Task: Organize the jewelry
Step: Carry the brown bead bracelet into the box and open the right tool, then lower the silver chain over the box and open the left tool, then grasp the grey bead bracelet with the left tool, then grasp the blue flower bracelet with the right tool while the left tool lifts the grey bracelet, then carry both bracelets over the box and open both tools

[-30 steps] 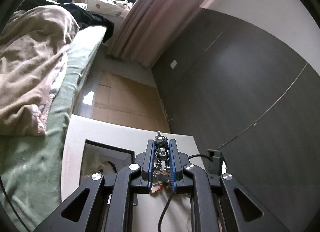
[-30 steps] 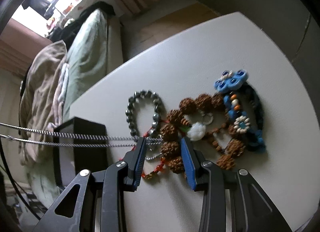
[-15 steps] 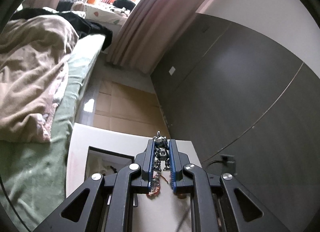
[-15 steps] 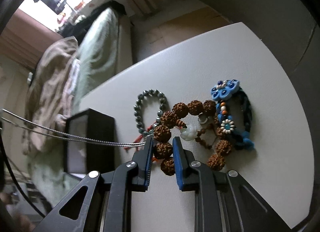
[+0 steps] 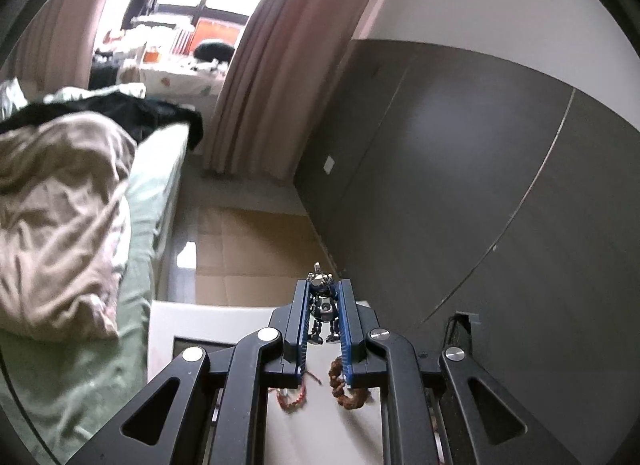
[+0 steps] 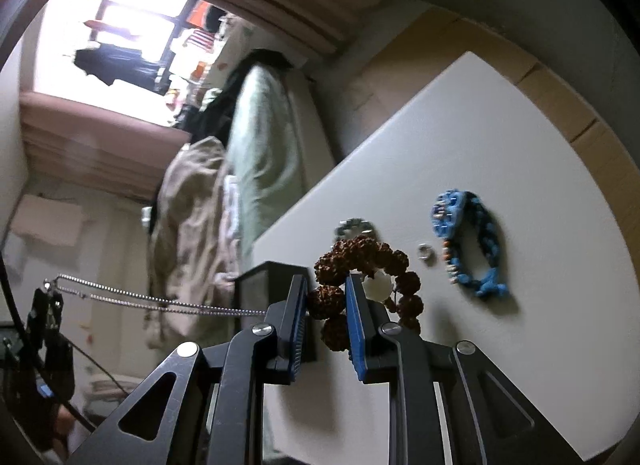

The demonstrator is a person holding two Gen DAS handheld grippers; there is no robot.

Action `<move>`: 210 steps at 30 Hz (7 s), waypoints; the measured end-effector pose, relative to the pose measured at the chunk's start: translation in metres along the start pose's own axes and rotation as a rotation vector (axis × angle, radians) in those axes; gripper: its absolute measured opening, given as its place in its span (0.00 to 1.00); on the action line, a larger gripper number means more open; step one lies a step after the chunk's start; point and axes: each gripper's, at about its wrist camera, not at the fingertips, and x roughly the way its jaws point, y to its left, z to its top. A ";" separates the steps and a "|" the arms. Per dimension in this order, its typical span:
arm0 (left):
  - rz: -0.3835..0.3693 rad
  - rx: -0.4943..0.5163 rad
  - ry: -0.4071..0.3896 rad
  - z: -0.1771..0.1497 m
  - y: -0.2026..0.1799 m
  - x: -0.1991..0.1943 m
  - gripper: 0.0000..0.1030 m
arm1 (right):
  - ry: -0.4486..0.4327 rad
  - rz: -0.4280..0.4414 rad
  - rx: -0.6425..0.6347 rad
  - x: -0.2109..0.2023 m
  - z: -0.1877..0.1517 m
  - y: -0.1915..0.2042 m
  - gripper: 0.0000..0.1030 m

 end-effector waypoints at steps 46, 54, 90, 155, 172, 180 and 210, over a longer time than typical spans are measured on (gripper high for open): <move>0.174 0.003 -0.189 0.068 0.057 -0.121 0.13 | 0.102 -0.099 -0.300 0.105 -0.042 0.106 0.50; 0.115 0.031 -0.159 0.067 0.027 -0.092 0.13 | -0.010 -0.138 -0.243 0.045 -0.021 0.077 0.50; 0.096 -0.045 0.072 0.005 0.040 0.059 0.13 | -0.073 -0.173 -0.131 -0.001 0.004 0.029 0.50; 0.281 0.050 0.610 -0.132 0.001 0.282 0.09 | 0.021 -0.295 0.168 -0.004 0.029 -0.071 0.50; 0.075 -0.064 0.384 -0.093 0.019 0.190 0.09 | -0.029 -0.470 -0.129 0.035 0.029 -0.029 0.50; 0.032 -0.089 0.308 -0.069 0.031 0.151 0.09 | -0.017 -0.590 -0.247 0.062 0.031 -0.024 0.50; 0.089 -0.307 0.268 -0.070 0.121 0.090 0.09 | -0.095 -0.098 -0.312 0.056 -0.011 0.059 0.21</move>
